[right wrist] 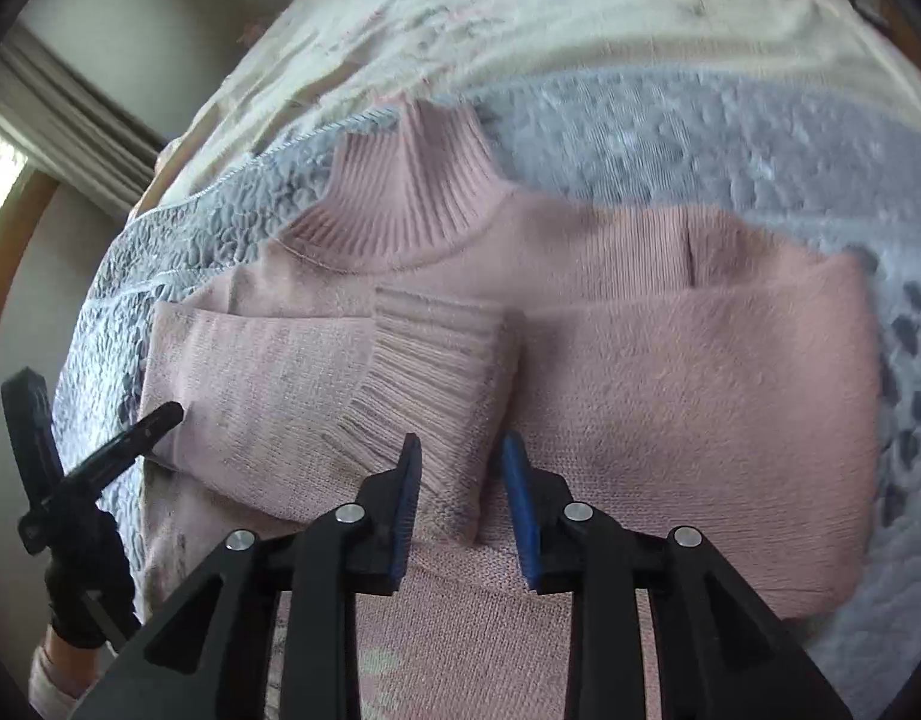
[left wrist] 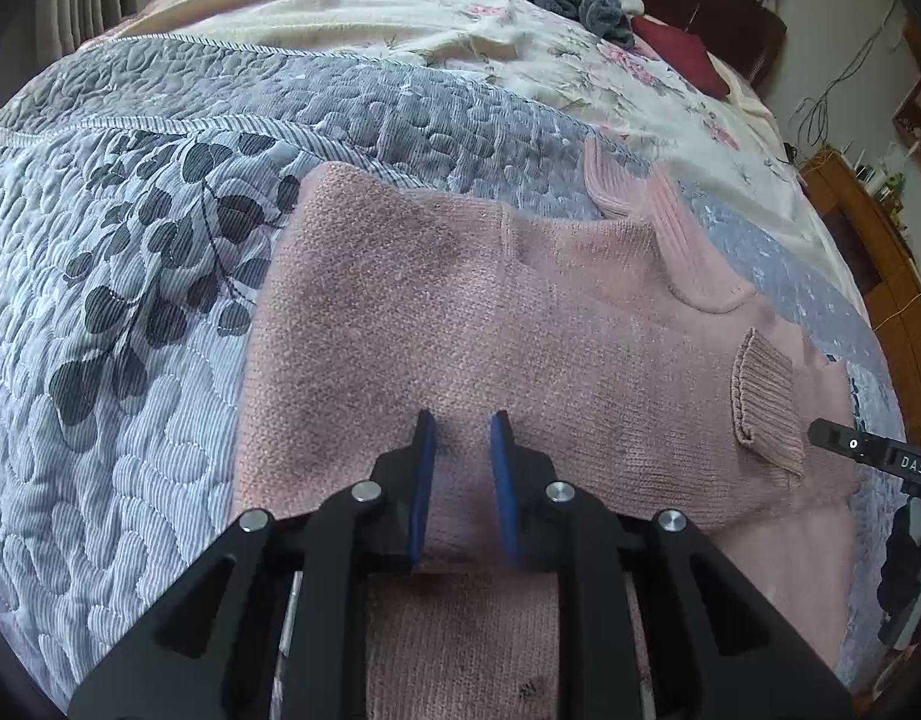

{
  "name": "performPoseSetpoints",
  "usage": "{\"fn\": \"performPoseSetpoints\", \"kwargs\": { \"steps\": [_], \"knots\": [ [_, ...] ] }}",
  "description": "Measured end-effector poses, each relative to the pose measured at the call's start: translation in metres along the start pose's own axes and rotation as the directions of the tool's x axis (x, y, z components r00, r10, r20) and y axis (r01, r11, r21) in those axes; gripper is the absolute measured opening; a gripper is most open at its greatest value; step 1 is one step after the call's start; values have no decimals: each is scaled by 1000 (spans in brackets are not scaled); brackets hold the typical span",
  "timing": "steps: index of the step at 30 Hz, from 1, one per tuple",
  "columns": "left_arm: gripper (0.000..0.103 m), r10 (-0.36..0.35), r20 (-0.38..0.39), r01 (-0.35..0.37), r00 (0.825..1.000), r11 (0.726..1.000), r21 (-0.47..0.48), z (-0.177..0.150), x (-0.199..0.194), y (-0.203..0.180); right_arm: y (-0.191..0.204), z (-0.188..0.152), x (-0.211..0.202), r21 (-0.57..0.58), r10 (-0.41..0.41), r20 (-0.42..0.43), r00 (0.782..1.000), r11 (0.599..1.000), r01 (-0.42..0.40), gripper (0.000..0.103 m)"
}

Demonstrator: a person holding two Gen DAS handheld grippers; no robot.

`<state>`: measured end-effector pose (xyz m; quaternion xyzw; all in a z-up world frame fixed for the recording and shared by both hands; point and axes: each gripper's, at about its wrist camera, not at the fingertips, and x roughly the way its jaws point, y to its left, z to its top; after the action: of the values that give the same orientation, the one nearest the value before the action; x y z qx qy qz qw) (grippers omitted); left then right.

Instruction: Fold small clothes

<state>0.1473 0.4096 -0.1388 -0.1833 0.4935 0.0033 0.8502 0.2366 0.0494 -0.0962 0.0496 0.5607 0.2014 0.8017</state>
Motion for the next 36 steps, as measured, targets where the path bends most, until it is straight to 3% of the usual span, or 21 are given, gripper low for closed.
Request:
{"fn": "performPoseSetpoints", "kwargs": {
  "steps": [3,6,8,10,12,15,17,20,24,30,36],
  "knots": [
    [31,-3,30,2,1000,999,35,1,-8,-12,34,0,-5,-131,-18,-10,1000,991,17,38],
    [31,-8,8,8,1000,998,60,-1,-1,-22,63,-3,12,-212,-46,-46,998,977,35,44],
    [31,0,-6,1,1000,998,65,-3,7,-23,79,-4,28,-252,-100,-50,994,964,84,53],
    [31,4,-14,-3,1000,997,74,-6,12,-21,83,-6,43,-265,-140,-68,988,957,117,54],
    [31,8,-15,-6,1000,995,100,-8,15,-21,81,-7,57,-282,-197,-82,977,945,167,53],
    [32,7,-8,-6,1000,992,125,-11,15,-21,76,-10,62,-300,-252,-63,966,928,222,28],
    [32,0,-7,1,1000,994,113,-11,15,-20,65,-8,52,-259,-219,-55,974,945,198,10],
    [32,-10,-6,10,1000,996,88,-10,16,-18,43,-4,26,-157,-127,-31,991,980,121,10],
    [32,-10,-4,11,1000,997,80,-11,15,-17,10,-2,-9,-41,-59,20,998,997,60,9],
    [32,-18,-7,18,1000,998,63,-10,15,-16,-46,-8,-35,107,-47,29,998,993,43,9],
    [32,-8,-3,8,1000,998,68,-11,16,-18,-94,-34,-23,183,-71,-47,996,980,79,9]
  ]
}}
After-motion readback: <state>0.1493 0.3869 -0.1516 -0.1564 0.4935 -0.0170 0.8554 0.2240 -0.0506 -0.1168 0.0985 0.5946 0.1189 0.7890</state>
